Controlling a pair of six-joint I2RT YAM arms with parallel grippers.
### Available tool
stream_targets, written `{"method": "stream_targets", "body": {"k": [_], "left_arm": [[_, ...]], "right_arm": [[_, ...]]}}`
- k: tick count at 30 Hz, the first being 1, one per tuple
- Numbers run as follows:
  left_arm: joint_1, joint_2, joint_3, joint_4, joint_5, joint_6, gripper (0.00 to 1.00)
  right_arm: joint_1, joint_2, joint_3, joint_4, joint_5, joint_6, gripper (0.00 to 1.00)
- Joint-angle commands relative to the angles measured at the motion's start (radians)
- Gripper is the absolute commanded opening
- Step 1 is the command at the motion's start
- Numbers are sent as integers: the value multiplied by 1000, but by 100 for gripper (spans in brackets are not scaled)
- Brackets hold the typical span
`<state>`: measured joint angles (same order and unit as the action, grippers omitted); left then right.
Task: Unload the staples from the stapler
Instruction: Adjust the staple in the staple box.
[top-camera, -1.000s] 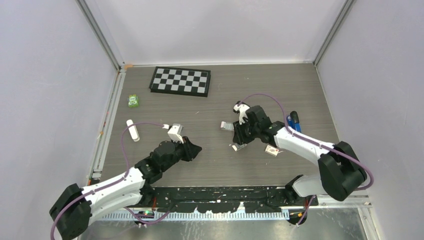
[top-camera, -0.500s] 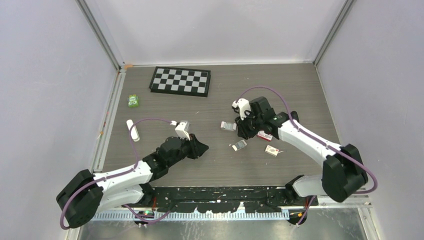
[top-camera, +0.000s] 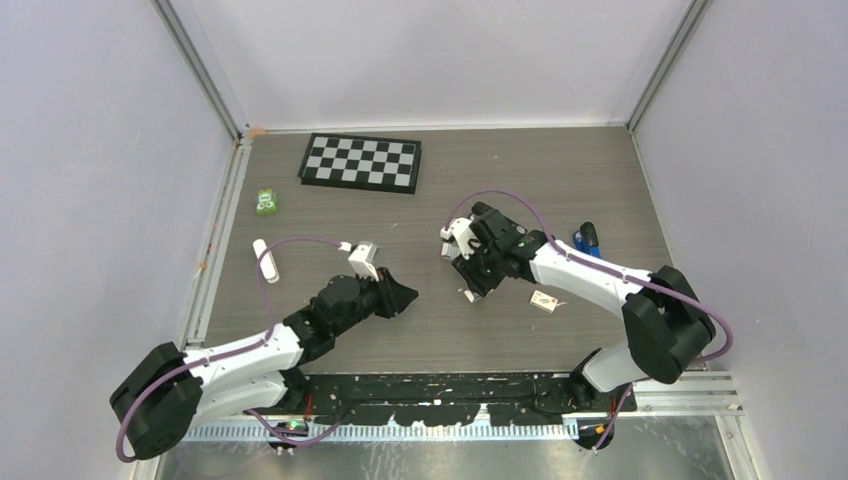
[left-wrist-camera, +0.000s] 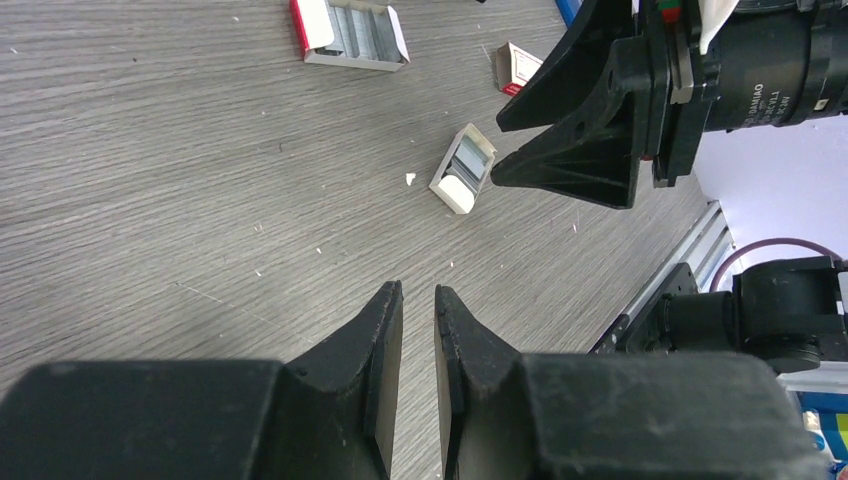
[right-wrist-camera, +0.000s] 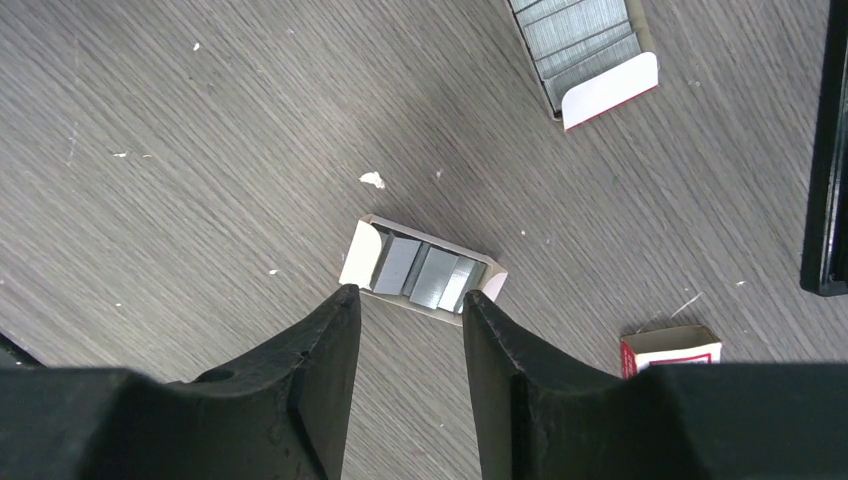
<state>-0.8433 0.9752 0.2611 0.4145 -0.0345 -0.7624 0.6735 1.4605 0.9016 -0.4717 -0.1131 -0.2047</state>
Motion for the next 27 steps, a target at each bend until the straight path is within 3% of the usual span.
{"method": "stream_targets", "body": {"k": [1,27], "left_arm": [[-4,-20,-10,55,-23,-9,20],[-5,-31,-13,52,-29,-8,20]], "right_arm": [[26,15,42,35,70,-7,48],[76,73,48,47,157,-18,54]]}}
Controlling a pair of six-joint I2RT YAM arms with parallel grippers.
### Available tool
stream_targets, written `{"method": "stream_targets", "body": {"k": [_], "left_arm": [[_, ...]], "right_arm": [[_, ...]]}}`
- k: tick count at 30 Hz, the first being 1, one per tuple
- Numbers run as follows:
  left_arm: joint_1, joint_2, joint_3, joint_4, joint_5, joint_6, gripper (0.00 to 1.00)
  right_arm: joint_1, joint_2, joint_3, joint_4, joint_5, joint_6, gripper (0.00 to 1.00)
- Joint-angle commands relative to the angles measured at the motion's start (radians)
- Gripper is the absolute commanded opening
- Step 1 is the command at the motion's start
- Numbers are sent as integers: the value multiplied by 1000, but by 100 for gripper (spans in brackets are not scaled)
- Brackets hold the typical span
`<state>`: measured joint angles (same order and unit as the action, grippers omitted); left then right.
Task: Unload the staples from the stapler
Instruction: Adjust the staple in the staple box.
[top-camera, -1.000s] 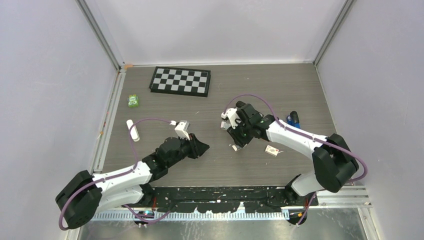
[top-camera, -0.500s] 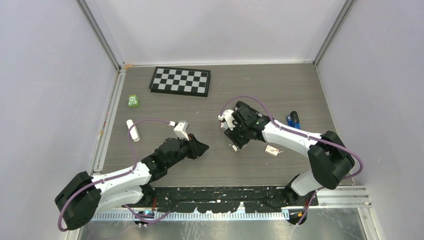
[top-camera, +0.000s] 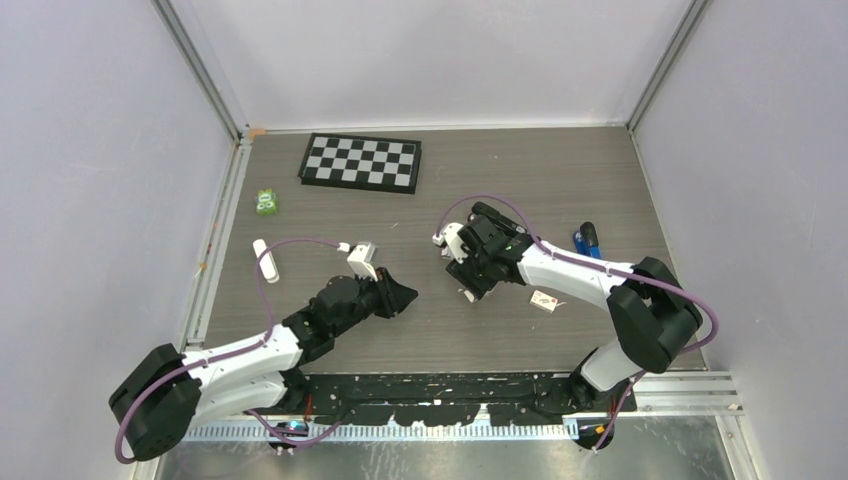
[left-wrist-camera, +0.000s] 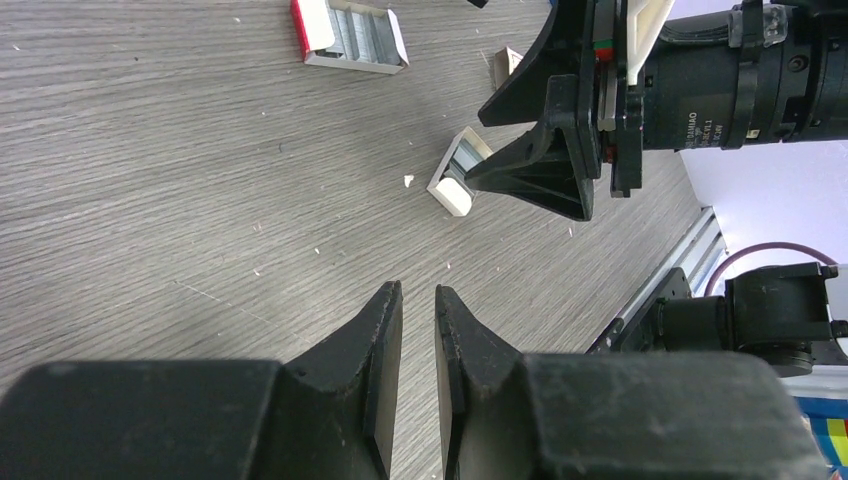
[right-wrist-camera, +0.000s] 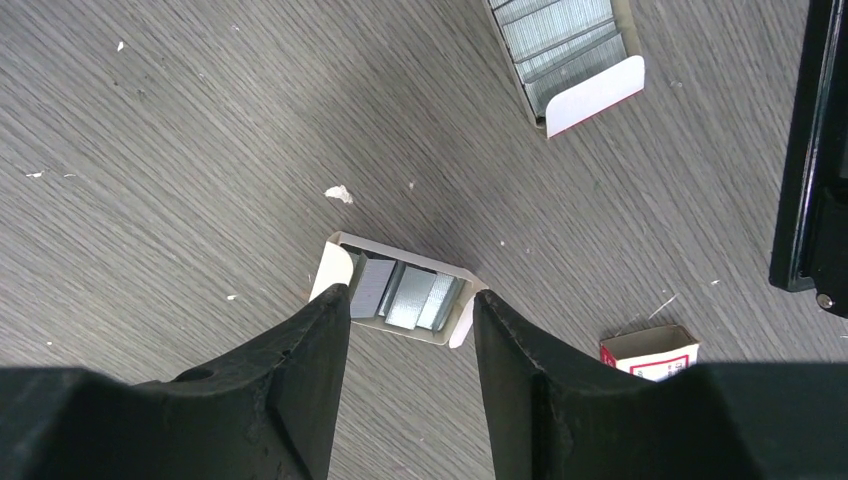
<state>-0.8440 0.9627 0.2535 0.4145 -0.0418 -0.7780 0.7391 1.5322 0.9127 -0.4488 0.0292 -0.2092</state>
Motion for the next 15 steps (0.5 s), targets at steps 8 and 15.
{"method": "stream_targets", "body": {"k": [8,15], "left_arm": [[-4,-22,-6,49,-23,9,21],[-4,-31,-10,44,-26,9,21]], "right_arm": [[18,18,40,22,30,-16,56],[19,23,41,21,45,-17,56]]}}
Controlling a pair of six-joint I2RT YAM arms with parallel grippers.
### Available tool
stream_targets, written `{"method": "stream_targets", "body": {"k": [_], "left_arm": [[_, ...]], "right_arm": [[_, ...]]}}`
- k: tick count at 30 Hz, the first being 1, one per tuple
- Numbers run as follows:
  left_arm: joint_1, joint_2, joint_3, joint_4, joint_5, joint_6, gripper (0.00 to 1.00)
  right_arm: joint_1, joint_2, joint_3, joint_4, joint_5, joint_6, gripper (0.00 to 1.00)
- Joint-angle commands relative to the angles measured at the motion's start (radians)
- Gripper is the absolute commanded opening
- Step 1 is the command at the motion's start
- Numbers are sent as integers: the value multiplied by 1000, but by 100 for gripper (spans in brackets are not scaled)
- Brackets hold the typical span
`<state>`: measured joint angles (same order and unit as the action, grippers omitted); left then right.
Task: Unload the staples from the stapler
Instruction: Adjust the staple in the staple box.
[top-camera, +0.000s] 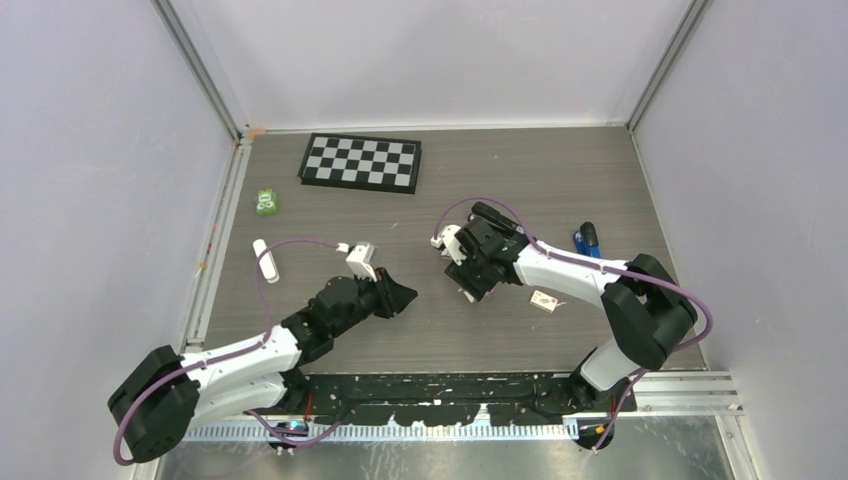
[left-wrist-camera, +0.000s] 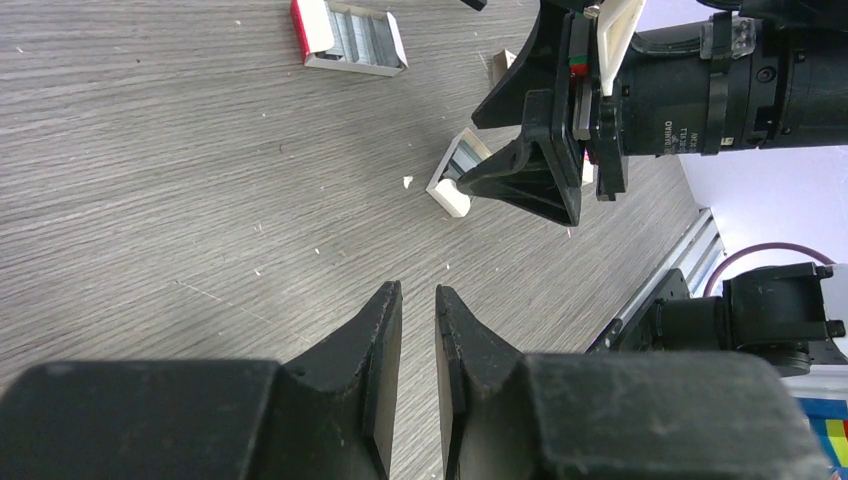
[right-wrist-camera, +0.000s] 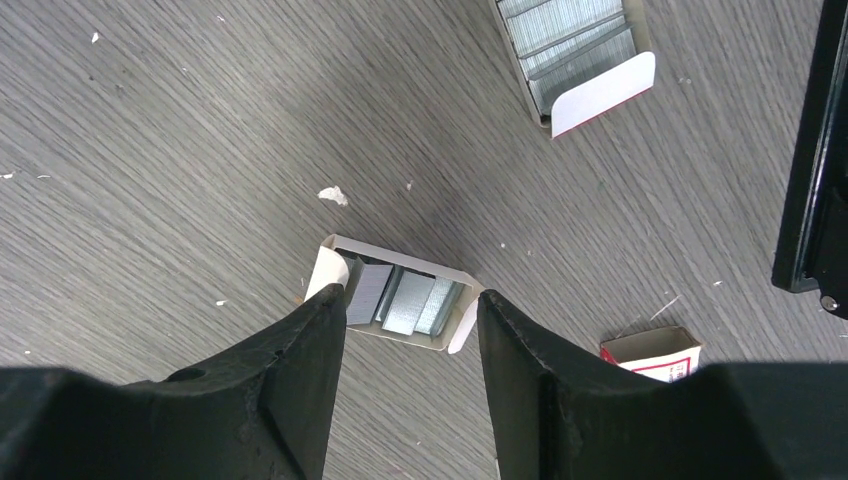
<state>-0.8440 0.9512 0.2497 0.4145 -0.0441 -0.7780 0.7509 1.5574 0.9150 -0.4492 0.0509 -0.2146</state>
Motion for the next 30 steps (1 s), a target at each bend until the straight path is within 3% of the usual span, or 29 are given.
{"method": "stream_targets", "body": {"k": [1,30], "left_arm": [[-4,-22,-6,43,-24,9,21],[-5,-39,-7,29,-29,11,20]], "right_arm": [[6,-2,39,20,25,-12,56],[8,15,50,-3,24,-21,57]]}}
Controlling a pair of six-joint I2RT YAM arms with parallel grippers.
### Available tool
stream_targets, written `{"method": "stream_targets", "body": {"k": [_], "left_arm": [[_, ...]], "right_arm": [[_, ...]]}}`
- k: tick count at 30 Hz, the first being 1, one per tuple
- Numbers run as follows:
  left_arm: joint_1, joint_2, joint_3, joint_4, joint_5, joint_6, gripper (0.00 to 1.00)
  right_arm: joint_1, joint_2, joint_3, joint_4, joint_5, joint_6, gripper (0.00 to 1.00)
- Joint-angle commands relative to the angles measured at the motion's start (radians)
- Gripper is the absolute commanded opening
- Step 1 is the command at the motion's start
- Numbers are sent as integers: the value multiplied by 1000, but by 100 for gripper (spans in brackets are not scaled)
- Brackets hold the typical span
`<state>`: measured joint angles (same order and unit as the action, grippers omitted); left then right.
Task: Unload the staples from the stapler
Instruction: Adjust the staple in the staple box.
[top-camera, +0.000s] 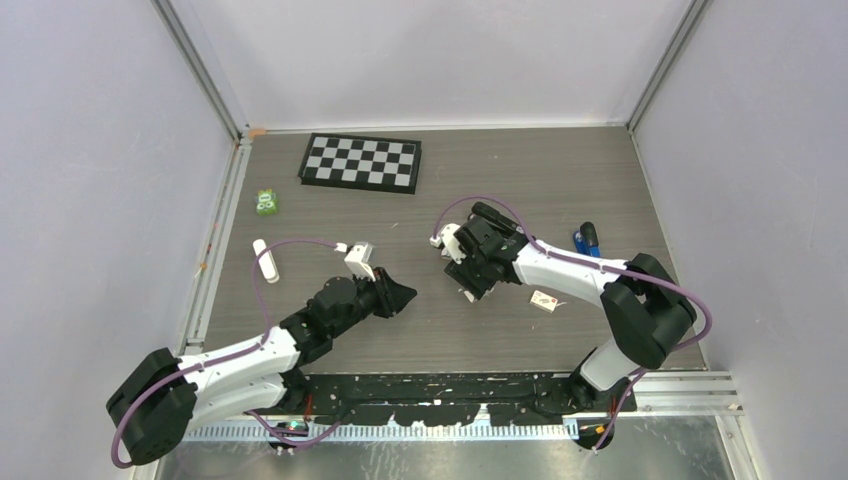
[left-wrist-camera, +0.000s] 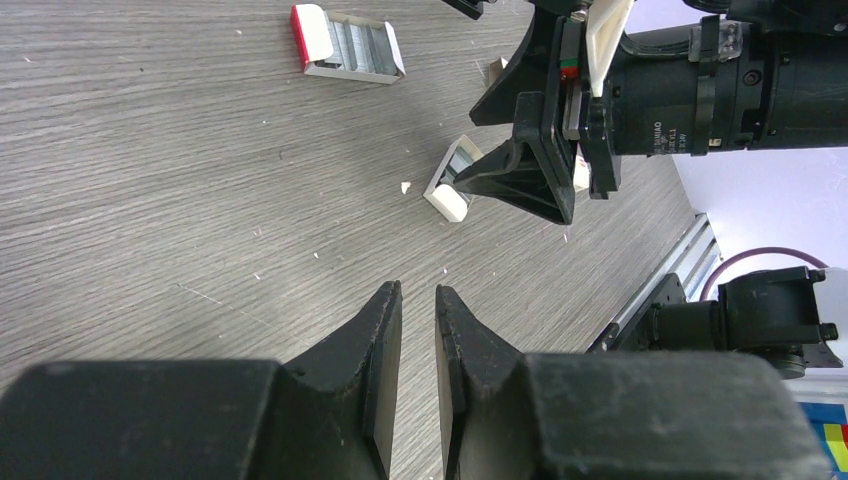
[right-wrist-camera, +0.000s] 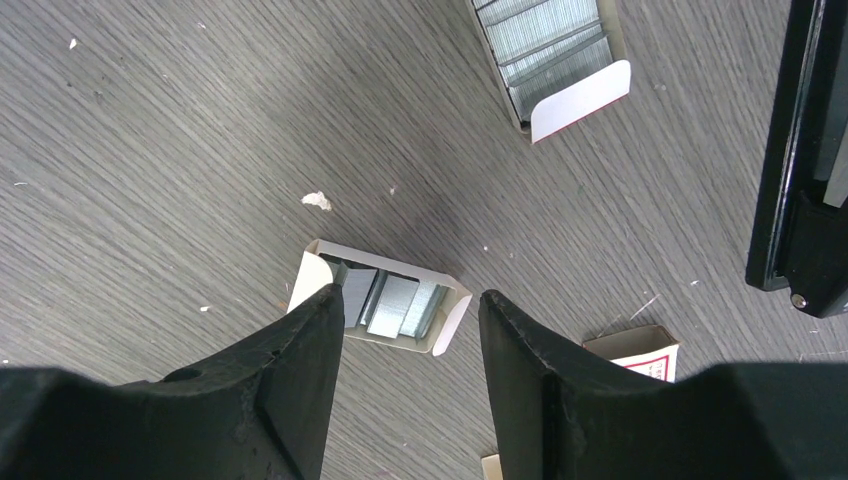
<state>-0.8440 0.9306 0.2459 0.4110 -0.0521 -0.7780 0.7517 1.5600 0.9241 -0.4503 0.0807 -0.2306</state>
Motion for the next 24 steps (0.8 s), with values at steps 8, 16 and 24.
{"method": "stream_targets", "body": {"k": [8,16,24], "left_arm": [[-5,-22,-5,31,-21,11,21],[-4,-28,-4,25,-23,12,21],[-4,-28,0,22,-25,16,21]], "right_arm": [[6,20,43,-5,0,-5,58],[6,13,45,-5,23,-7,57],[6,2,47,-8,33,-13,55]]}}
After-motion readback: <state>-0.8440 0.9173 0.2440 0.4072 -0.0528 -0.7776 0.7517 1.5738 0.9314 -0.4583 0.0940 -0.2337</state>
